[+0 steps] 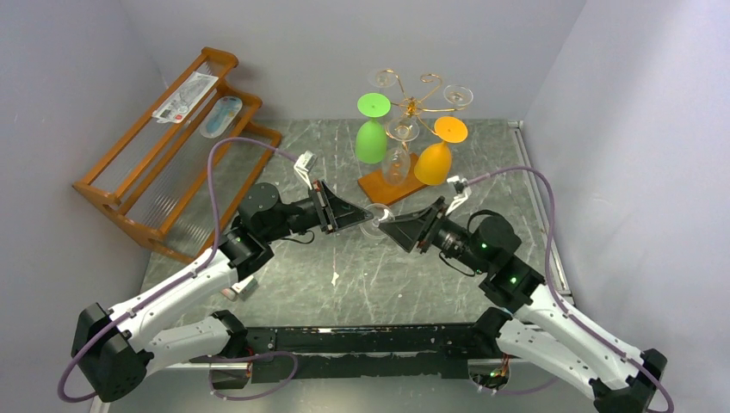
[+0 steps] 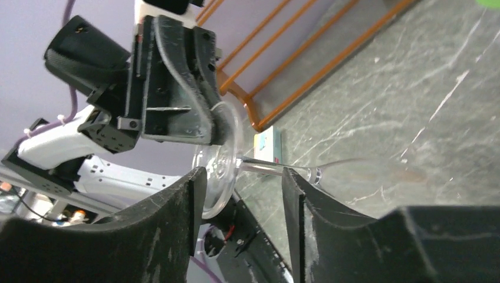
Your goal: Place the wine glass upside down on the wine glass rack
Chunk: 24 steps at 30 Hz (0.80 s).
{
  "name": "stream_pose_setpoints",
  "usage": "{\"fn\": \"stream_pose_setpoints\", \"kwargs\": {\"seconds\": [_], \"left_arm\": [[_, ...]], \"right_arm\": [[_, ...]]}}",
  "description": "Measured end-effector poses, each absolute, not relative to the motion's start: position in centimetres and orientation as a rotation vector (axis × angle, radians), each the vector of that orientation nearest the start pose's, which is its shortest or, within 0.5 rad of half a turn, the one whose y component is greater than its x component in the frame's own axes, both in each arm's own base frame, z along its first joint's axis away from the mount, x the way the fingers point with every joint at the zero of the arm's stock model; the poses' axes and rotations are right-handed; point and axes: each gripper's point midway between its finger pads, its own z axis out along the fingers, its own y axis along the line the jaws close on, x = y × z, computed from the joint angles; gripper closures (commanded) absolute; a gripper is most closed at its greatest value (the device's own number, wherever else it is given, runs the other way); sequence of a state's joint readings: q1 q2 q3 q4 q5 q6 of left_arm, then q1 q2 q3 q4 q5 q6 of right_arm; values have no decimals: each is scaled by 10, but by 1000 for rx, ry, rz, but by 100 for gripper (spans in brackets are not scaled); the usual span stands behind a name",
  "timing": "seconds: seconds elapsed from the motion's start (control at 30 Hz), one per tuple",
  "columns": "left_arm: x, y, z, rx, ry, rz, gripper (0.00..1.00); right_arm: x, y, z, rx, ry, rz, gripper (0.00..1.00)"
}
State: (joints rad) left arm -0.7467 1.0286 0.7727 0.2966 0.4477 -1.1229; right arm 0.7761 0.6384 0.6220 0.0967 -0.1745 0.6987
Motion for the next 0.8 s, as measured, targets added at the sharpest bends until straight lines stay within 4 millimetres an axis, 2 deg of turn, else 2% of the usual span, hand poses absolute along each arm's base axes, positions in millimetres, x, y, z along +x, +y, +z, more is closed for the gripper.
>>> {"fn": "stream_pose_setpoints", "kwargs": {"seconds": [0.13,0.27,0.33,0.47,0.53,0.57,0.63,0.8], "left_arm": [[187,-319,321,87,1857,-1717,95],[190,-318,314,69,1878,-1683,95],[191,-316,314,68,1875,-1671,94],[189,-313,316,85,1854,-1657,57],[192,-309,314,65,1859,-1627,34],[193,-307,313,62,1859,-1607,26],[196,-300,311,37,1864,-1554,17],[207,-279,302,-40,1891,-1377,10]], "right_arm": [[179,258,301,-161,1712,1324,70],[180,260,300,-118,1737,1348,88],[180,260,301,-84,1746,1367,100],[181,260,303,-5,1763,1404,100],[186,256,299,41,1793,1370,100],[189,253,296,76,1812,1342,100],[195,245,290,132,1844,1281,100],[204,225,283,261,1915,1139,100]]}}
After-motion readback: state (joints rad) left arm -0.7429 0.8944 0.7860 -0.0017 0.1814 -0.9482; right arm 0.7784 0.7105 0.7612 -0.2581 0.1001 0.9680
